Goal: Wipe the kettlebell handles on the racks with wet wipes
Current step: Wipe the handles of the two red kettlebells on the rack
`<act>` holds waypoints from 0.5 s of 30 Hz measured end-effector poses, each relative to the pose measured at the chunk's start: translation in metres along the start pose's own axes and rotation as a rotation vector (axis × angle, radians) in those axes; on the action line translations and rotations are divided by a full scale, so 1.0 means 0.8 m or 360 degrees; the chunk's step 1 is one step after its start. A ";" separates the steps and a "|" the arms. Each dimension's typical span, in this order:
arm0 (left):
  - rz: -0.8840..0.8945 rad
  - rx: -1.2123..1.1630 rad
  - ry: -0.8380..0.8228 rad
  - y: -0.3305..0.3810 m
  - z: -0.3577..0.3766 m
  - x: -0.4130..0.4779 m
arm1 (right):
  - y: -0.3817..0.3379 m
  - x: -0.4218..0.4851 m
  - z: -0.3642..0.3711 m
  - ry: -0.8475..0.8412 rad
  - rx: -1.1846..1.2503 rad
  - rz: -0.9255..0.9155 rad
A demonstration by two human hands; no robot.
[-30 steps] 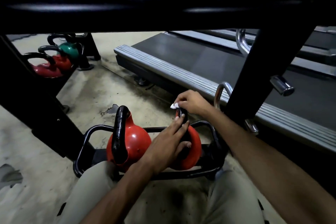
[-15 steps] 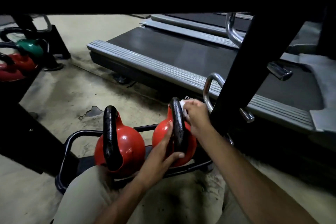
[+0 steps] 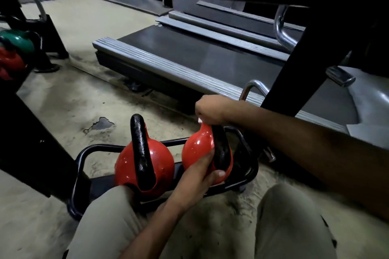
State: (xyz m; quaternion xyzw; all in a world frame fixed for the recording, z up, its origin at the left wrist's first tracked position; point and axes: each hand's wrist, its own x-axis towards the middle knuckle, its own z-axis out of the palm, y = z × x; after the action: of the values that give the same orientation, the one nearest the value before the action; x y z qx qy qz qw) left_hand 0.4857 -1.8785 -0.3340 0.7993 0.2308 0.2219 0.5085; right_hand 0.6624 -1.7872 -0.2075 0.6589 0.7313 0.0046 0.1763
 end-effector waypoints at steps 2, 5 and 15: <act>0.0029 0.0022 -0.0019 0.003 -0.001 0.000 | 0.014 -0.004 0.010 0.0170 0.0310 0.0171; 0.0052 0.0082 -0.0021 0.005 -0.001 0.001 | 0.027 -0.015 0.035 0.0607 0.0916 0.0591; 0.0019 0.0107 -0.0021 0.008 -0.005 0.002 | -0.002 -0.055 0.091 0.0847 0.3316 0.1709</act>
State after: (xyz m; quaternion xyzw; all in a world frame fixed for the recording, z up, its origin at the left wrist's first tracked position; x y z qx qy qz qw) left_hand 0.4861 -1.8773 -0.3263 0.8187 0.2300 0.2116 0.4816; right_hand 0.6829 -1.8465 -0.2650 0.6839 0.0294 -0.3801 -0.6220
